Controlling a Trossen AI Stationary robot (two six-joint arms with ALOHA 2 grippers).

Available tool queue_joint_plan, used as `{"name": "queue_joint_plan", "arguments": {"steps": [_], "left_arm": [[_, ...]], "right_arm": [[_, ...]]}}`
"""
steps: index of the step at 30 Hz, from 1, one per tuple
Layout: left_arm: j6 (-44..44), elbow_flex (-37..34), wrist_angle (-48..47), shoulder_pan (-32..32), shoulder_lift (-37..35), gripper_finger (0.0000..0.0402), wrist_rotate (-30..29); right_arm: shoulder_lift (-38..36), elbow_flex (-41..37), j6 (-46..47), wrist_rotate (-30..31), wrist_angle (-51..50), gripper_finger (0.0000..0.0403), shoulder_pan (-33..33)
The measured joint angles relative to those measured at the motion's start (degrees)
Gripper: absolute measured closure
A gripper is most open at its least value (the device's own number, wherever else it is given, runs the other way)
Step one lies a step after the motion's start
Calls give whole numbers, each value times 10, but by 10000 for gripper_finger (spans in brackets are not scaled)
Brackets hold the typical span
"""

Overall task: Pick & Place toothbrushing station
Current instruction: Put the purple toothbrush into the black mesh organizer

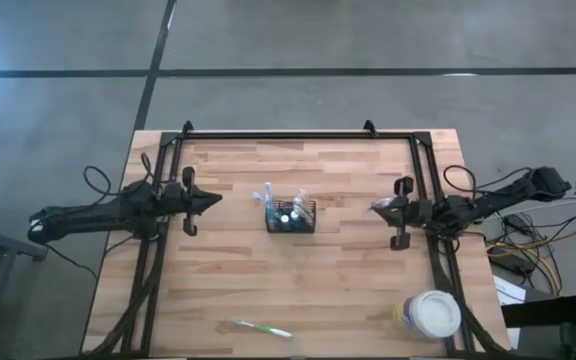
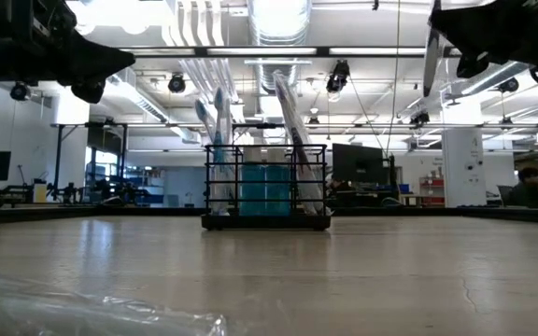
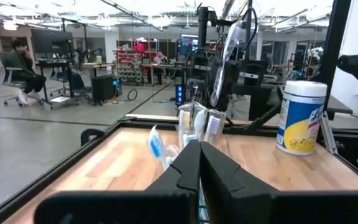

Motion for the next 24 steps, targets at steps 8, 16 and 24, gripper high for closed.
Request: {"name": "queue_joint_plan", "arguments": {"steps": [8, 16, 24], "left_arm": [[-1, 0, -11, 0, -1, 392, 31], [-3, 0, -25, 0, -3, 392, 32], [-4, 0, -28, 0, -3, 392, 31]], "right_arm": [[-87, 0, -10, -1, -74, 390, -8], [-204, 0, 12, -2, -181, 390, -15], [-251, 0, 38, 0, -219, 390, -15]]}}
